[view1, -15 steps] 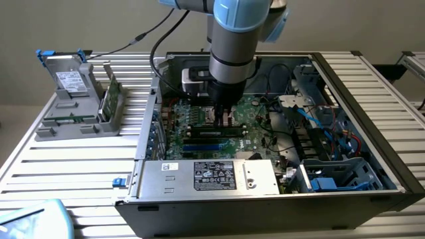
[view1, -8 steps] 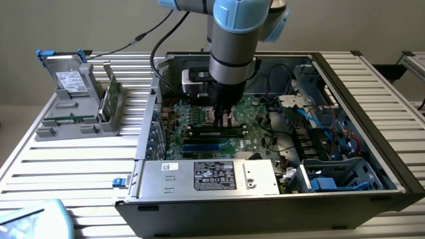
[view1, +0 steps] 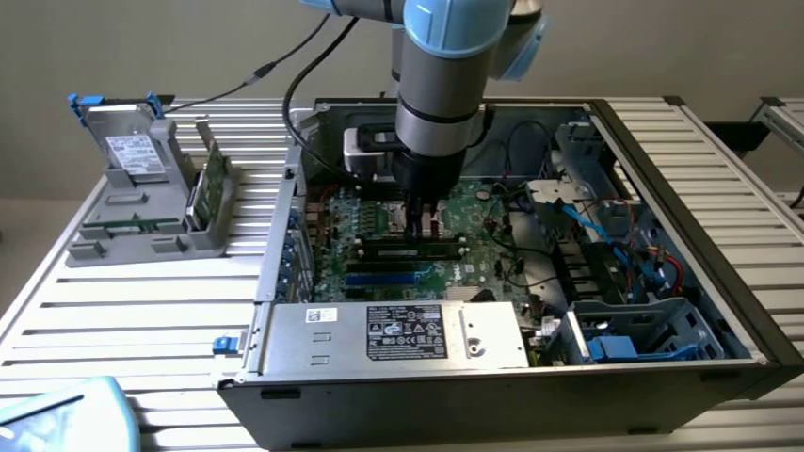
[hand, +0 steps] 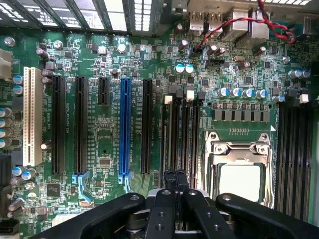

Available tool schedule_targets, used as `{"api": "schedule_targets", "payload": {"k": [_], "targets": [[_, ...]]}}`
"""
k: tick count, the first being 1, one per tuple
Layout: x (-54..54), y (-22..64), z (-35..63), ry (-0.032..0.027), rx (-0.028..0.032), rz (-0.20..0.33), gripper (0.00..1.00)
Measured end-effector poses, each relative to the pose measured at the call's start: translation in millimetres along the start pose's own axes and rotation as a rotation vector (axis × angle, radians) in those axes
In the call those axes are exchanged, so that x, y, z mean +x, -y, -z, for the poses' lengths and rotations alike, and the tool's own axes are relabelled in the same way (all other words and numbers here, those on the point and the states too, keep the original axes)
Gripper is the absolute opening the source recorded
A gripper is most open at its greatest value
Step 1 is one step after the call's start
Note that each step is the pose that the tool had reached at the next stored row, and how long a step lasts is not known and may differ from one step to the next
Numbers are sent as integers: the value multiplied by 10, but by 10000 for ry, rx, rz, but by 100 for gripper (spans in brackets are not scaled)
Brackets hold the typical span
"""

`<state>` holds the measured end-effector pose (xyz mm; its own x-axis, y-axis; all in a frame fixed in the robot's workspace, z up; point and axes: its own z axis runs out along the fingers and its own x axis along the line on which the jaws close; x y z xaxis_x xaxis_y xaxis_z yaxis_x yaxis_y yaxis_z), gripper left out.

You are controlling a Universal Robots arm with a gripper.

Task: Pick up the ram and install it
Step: 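Press down the ram until it locks into place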

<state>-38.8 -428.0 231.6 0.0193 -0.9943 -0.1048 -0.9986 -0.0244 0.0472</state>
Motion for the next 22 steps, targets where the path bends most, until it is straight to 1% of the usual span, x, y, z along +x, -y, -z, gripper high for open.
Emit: {"api": "schedule_targets", "payload": {"k": [18,22], "targets": [[-30,-24,283,15,0,1,11],[-31,-24,287,17,1,1,11]]}}
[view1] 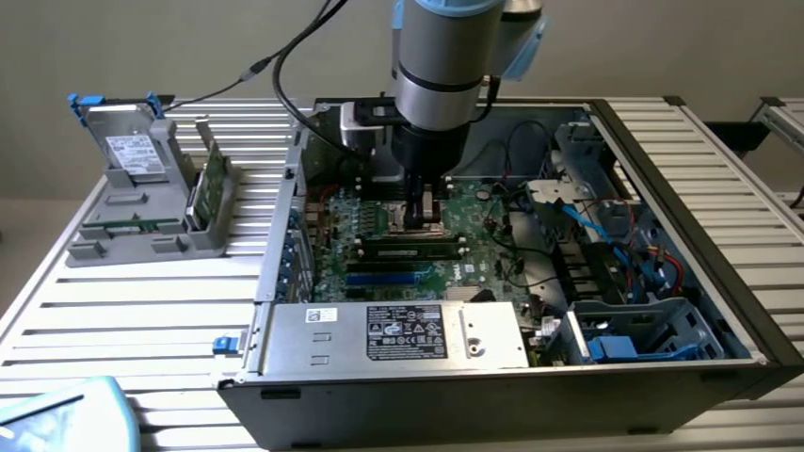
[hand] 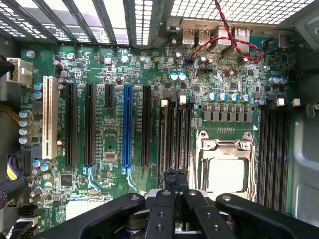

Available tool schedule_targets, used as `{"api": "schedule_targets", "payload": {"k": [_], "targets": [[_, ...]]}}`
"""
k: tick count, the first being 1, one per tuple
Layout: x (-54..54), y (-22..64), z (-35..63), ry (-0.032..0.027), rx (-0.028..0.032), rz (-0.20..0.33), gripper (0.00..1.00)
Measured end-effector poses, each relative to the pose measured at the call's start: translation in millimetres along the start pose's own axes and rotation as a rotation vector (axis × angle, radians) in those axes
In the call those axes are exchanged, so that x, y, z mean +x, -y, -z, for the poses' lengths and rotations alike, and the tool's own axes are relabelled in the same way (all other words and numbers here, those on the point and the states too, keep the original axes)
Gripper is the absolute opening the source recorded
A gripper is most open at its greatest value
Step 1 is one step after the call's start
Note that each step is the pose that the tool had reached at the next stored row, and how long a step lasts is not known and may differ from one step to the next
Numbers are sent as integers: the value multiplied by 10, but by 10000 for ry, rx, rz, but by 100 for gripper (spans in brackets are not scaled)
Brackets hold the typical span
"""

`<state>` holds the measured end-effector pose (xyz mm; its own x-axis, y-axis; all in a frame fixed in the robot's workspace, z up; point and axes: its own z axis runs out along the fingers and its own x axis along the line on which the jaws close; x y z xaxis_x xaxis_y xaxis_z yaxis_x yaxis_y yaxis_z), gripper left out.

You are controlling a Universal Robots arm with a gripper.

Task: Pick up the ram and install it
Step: 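Press down the ram until it locks into place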

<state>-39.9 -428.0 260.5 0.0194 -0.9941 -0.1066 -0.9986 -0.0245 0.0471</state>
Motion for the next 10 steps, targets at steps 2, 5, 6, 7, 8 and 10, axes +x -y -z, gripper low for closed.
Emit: {"api": "schedule_targets", "payload": {"k": [2,5,6,7,8,10], "targets": [[0,0,0,-1,0,0,11],[0,0,0,0,0,0,11],[0,0,0,0,0,0,11],[0,0,0,0,0,0,11],[0,0,0,0,0,0,11],[0,0,0,0,0,2,11]]}}
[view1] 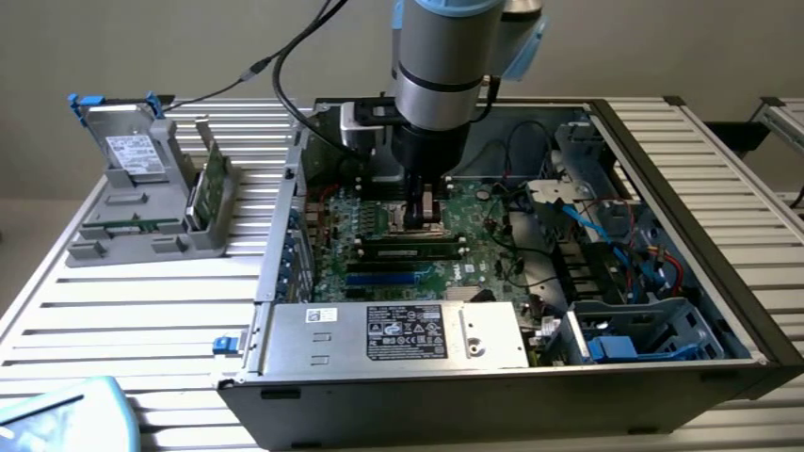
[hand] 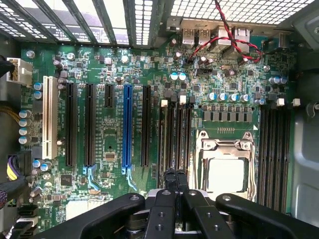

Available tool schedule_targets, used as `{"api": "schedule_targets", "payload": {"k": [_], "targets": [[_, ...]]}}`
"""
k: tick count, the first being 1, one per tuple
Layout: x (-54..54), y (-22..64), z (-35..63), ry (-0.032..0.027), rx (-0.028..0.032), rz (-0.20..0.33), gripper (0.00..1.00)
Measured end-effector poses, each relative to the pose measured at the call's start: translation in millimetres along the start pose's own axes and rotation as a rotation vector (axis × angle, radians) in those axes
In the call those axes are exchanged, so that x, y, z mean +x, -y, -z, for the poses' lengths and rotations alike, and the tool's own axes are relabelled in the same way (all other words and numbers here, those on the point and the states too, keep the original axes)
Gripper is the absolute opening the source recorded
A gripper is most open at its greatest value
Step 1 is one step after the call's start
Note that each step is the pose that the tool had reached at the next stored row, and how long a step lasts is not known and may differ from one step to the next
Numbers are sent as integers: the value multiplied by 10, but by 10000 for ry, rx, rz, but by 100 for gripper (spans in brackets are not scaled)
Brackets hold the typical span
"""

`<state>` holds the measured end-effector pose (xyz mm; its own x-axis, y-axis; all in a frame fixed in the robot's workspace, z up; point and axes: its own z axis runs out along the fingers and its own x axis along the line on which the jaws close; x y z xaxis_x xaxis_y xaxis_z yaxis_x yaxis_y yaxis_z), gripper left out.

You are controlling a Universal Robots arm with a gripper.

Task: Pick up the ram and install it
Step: 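Press down the ram until it locks into place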

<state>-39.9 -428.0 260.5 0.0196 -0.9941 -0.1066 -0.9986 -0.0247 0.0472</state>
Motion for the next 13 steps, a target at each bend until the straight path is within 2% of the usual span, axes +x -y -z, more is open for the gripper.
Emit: {"api": "schedule_targets", "payload": {"k": [4,13], "targets": [[0,-2,1,-6,-11,96,11],[0,-4,0,-40,-89,835,11]]}}
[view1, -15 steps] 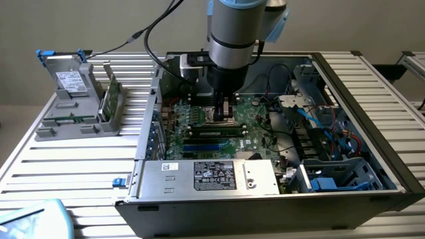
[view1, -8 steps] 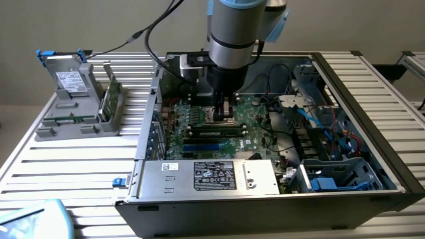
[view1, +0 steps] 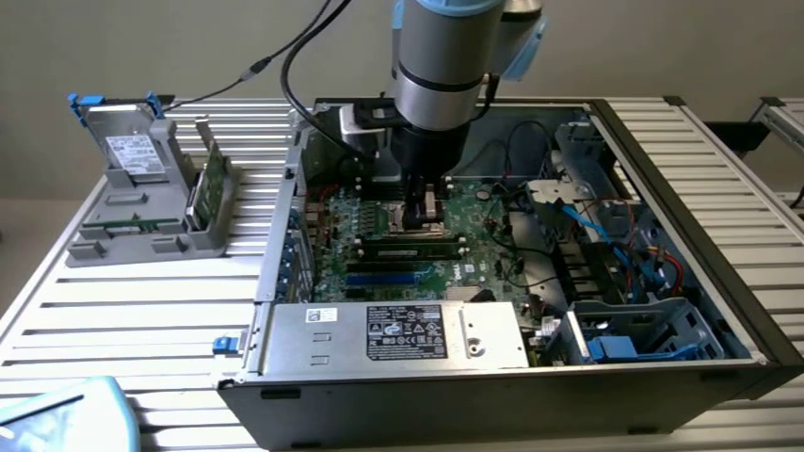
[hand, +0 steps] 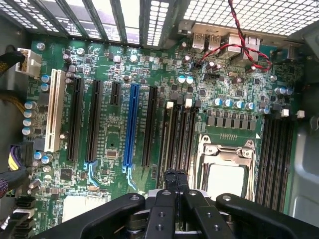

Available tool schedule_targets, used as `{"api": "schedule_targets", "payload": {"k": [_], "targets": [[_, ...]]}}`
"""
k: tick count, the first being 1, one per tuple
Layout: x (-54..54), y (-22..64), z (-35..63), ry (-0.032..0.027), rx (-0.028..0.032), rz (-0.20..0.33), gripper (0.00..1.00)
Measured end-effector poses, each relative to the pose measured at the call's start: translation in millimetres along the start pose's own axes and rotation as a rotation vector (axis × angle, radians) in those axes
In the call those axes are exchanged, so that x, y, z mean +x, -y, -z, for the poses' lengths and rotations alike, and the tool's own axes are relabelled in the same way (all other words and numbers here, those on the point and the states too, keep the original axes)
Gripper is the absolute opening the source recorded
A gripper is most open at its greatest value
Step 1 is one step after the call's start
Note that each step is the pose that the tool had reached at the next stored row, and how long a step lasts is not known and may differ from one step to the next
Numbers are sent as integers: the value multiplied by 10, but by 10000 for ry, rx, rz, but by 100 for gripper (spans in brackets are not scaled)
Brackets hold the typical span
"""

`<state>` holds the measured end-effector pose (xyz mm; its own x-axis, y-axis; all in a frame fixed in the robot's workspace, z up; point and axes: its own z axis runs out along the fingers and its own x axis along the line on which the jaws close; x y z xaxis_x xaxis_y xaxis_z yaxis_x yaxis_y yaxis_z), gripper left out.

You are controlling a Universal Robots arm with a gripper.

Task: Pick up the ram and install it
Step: 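Press down the ram until it locks into place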

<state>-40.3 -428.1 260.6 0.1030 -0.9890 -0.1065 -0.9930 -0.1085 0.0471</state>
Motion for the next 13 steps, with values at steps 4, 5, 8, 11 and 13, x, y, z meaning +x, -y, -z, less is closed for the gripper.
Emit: {"api": "schedule_targets", "payload": {"k": [4,5,8,11,13], "targets": [[0,0,-1,4,4,-43,11],[0,1,-1,11,16,-149,11],[0,0,-6,35,66,-617,11],[1,1,-12,58,118,-1095,11],[1,1,-16,75,154,-1437,11]]}}
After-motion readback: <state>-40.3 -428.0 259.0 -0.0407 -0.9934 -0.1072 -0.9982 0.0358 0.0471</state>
